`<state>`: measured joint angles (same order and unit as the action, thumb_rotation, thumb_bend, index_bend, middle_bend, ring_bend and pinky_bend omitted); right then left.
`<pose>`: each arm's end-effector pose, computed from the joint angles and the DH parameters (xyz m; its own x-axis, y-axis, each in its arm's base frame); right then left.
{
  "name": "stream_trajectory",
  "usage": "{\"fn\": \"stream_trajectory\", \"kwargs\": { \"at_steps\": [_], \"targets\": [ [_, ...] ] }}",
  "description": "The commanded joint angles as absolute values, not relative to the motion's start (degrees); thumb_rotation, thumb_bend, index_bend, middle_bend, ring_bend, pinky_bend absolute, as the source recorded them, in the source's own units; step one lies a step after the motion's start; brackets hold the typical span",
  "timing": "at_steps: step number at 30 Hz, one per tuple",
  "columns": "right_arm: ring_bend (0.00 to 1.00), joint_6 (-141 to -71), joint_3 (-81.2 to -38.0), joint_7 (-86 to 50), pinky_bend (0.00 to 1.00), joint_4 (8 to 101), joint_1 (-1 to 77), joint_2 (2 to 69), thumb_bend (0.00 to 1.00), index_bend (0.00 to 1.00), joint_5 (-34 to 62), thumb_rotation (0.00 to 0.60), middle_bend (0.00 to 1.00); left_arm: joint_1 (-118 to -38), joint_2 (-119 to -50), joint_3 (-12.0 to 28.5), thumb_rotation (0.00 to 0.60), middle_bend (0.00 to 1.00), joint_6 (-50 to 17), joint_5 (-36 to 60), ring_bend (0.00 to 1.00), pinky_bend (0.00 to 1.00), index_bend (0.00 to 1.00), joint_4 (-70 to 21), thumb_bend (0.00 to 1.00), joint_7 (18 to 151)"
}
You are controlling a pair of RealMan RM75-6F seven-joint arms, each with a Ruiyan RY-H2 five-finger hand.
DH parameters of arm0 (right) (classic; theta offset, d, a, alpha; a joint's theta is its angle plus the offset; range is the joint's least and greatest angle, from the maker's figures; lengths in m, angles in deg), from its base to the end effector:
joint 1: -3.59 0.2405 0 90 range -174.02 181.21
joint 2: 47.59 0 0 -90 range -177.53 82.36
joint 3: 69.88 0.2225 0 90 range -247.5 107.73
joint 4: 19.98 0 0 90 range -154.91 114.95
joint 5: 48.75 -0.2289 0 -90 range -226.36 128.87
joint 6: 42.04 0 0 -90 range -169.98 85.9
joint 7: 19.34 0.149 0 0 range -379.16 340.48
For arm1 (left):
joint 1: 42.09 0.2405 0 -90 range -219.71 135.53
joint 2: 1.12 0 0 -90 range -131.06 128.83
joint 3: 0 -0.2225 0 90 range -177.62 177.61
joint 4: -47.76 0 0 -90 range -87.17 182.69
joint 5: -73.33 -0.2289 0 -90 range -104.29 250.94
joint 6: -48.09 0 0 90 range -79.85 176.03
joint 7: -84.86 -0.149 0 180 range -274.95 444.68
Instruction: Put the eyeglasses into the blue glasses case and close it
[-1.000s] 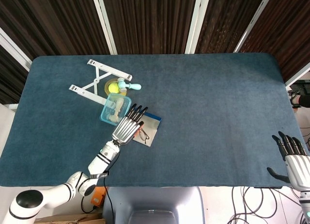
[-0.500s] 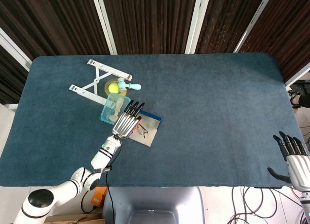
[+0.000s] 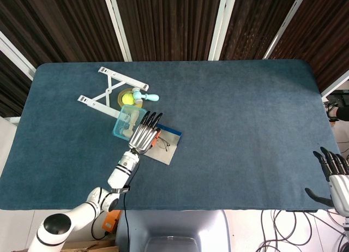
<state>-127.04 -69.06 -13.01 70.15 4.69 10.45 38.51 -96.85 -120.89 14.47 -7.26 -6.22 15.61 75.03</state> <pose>-0.3183 -0.1578 0.1583 0.4269 -0.0589 0.9024 -0.9023 0.0382 0.4293 -0.0924 0.3971 -0.1060 0.5992 -0.0342 0.7998 0.7014 -0.4591 -0.5452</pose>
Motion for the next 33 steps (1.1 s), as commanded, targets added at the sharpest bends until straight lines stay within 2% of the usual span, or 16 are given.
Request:
{"fn": "stream_trajectory", "kwargs": {
  "at_steps": [1,19,29,33],
  "targets": [
    [0.00,-127.2,-69.0,-12.5,0.00,70.0,4.6,10.2,0.33,0.00,38.6,0.600,0.00,-98.4,-123.5,15.4,0.600,0.03,-7.1,-5.2,0.00,0.00,0.64,19.4,0.42,76.5],
    [0.00,-127.0,-69.2,-11.9,0.00,69.9,4.4,9.7,0.33,0.00,38.9,0.600,0.00,-101.2,-127.7,17.2,0.600,0.03,-5.6,-2.2,0.00,0.00,0.60,27.7,0.40,77.9],
    [0.00,-126.9,-69.2,-11.7,0.00,69.9,4.4,9.6,0.33,0.00,38.9,0.600,0.00,-101.8,-128.6,17.3,0.600,0.00,-4.2,-1.0,0.00,0.00,0.43,29.3,0.38,77.2],
    [0.00,-126.8,-69.3,-11.6,0.00,70.0,4.4,9.6,0.33,0.00,39.1,0.600,0.00,-102.0,-129.3,18.5,0.600,0.00,-6.0,-0.1,0.00,0.00,0.41,29.3,0.38,78.6]
  ]
}}
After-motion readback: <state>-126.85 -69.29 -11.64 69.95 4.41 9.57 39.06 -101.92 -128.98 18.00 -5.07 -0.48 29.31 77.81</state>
